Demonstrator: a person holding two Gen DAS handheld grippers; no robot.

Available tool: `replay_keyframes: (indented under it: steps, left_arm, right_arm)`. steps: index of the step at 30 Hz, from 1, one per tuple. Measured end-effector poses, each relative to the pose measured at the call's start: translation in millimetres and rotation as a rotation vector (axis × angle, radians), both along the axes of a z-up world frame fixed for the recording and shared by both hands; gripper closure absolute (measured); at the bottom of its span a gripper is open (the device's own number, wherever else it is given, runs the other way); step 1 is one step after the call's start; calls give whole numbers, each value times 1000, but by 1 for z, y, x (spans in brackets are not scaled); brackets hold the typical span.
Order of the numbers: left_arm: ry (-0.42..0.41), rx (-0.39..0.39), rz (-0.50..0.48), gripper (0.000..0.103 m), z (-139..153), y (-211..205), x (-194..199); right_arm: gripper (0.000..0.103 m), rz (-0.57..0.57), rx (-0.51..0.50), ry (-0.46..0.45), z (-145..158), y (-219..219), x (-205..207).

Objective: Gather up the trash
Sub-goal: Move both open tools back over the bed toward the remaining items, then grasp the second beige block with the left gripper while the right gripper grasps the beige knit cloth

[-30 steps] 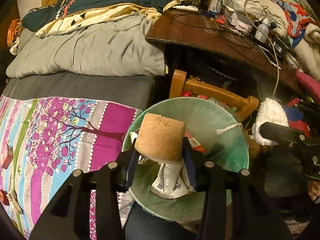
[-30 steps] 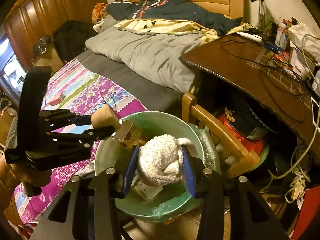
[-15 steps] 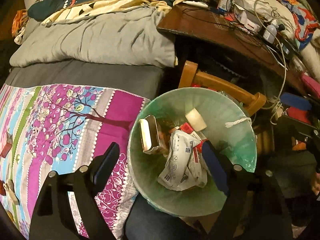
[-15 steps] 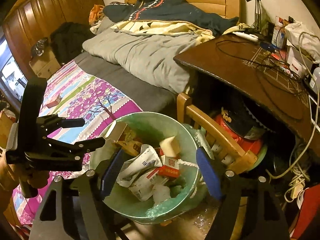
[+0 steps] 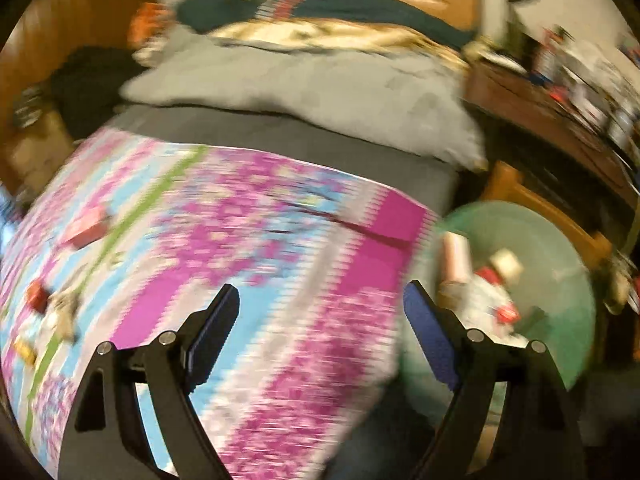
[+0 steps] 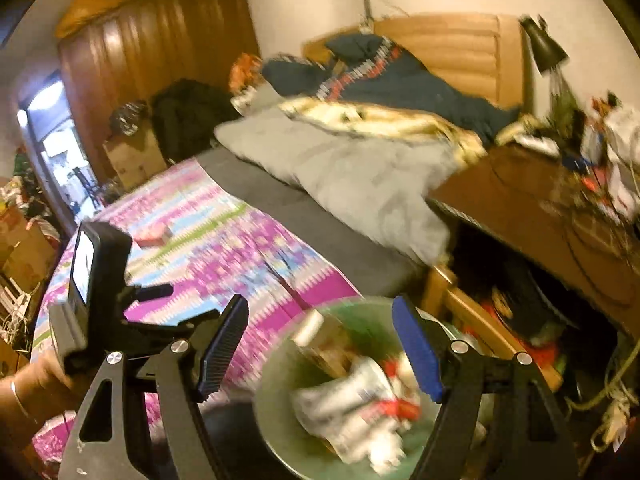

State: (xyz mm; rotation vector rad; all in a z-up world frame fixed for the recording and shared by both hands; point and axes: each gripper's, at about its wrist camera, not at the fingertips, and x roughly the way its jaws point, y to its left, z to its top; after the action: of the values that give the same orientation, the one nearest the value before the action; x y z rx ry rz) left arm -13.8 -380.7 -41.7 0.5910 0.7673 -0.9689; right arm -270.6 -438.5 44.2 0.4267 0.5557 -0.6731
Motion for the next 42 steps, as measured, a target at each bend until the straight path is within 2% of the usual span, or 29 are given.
replay_keyframes:
  steps: [5,10,13,17,21,24,27,29,31,32,33,35,39,42]
  left_arm:
    - [-50,-50,224,22,6,50,54]
    - [-102,-69,482,21,1,120,115]
    - [-89,-65,599,21,-11,159,148]
    - [-99,-53,718,21,-29,197,183]
    - [-55,-68,810,21,-49,225,225]
    - [-69,-91,808,21,-57,222,252]
    - [-122,-46,817,21,-67,211,277]
    - [-95,-53,841,21,-74,213,299]
    - [-80,-67,839,31,-79,212,316]
    - [-68,-71,834,44,-81,212,320]
    - [-27,-85,820,62,-85,212,326]
    - [92,-124,780,76,-95,214,334]
    - [129,-181,765,81,-97,225,321]
    - [152,-198,807,81,-95,246,309]
  right_arm:
    - [27,101,-19,-84,12,20,61]
    - [27,233,6,-104,8,40,143]
    - [27,286,17,-112,7,51,185]
    - [27,354,45,-108,3,64,243]
    - [27,408,55,-71,-11,75,295]
    - [27,435,83,-50,-26,79,331]
    - [27,455,113,-32,-41,84,357]
    - [27,472,131,-19,-51,87,376]
    - [27,488,133,1,-60,88,388]
    - [27,498,133,10,-65,90,395]
    - [27,508,133,17,-70,92,399]
    - [27,537,129,39,-80,97,419]
    - [27,593,127,56,-93,104,452]
    - [28,646,117,70,-100,116,479]
